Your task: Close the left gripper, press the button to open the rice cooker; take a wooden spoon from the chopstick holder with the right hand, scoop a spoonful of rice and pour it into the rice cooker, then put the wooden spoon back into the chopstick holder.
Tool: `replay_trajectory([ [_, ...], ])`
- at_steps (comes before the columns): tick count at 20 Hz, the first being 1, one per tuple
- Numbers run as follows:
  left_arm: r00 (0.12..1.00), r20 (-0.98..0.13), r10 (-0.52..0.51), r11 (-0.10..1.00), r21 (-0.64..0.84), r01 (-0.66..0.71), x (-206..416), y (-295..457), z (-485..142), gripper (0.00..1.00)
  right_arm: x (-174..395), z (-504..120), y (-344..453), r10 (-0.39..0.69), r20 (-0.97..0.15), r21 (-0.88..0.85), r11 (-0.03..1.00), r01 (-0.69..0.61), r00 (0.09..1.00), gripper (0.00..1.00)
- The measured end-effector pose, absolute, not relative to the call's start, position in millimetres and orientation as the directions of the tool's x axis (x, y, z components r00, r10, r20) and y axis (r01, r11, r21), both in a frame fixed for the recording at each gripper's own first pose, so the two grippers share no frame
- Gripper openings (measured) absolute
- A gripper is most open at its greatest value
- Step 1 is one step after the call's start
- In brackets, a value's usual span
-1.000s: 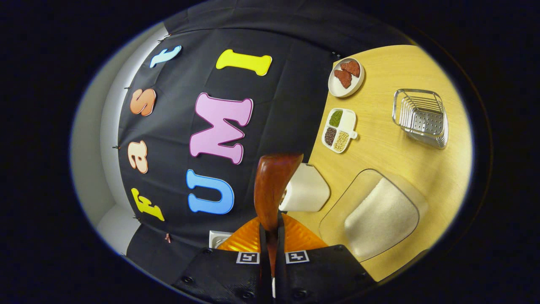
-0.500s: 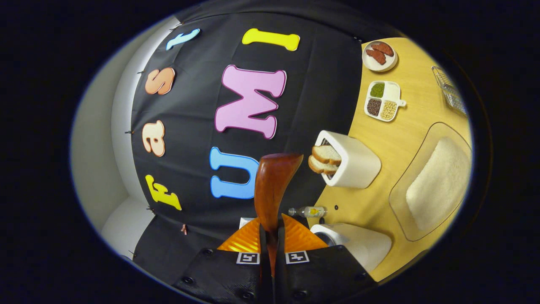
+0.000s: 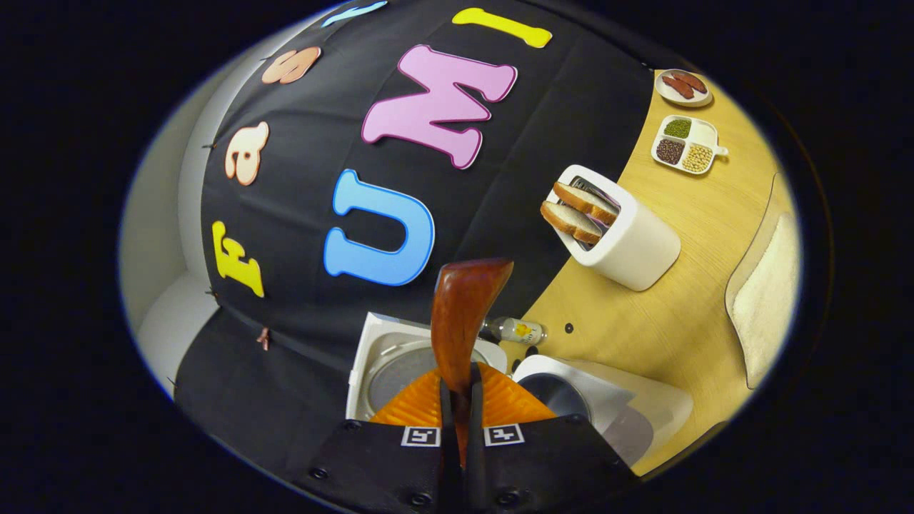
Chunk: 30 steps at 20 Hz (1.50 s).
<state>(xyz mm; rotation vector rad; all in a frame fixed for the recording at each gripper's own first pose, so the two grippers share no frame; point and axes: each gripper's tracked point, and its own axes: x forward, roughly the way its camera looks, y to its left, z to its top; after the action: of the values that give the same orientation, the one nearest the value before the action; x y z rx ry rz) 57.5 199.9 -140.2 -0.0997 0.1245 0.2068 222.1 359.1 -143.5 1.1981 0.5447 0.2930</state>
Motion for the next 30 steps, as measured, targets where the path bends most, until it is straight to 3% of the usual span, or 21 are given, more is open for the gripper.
replay_trajectory([
  [6, 0.964, -0.162, 0.213, 0.965, -0.120, -0.234, 52.5, 211.1, -153.3, 0.98, 228.4, -192.4, 396.2, 0.464, -0.368, 0.828, 0.557, 0.057, 0.806, 0.07],
  [12, 0.959, -0.169, 0.228, 0.958, -0.136, -0.252, 52.1, 221.2, -159.4, 0.97, 237.9, -191.3, 417.2, 0.449, -0.389, 0.643, 0.758, -0.112, 0.805, 0.07],
  [16, 0.959, -0.167, 0.227, 0.956, -0.147, -0.252, 52.0, 224.0, -160.3, 0.96, 238.1, -192.1, 431.0, 0.455, -0.395, 0.494, 0.837, -0.234, 0.798, 0.07],
  [21, 0.960, -0.163, 0.227, 0.957, -0.145, -0.251, 49.4, 226.4, -162.7, 0.96, 232.3, -188.5, 450.8, 0.498, -0.381, 0.319, 0.862, -0.395, 0.779, 0.07],
  [30, 0.961, -0.161, 0.226, 0.955, -0.157, -0.251, 46.7, 224.7, -166.5, 0.96, 213.6, -153.4, 478.4, 0.592, -0.298, 0.065, 0.795, -0.603, 0.749, 0.07],
])
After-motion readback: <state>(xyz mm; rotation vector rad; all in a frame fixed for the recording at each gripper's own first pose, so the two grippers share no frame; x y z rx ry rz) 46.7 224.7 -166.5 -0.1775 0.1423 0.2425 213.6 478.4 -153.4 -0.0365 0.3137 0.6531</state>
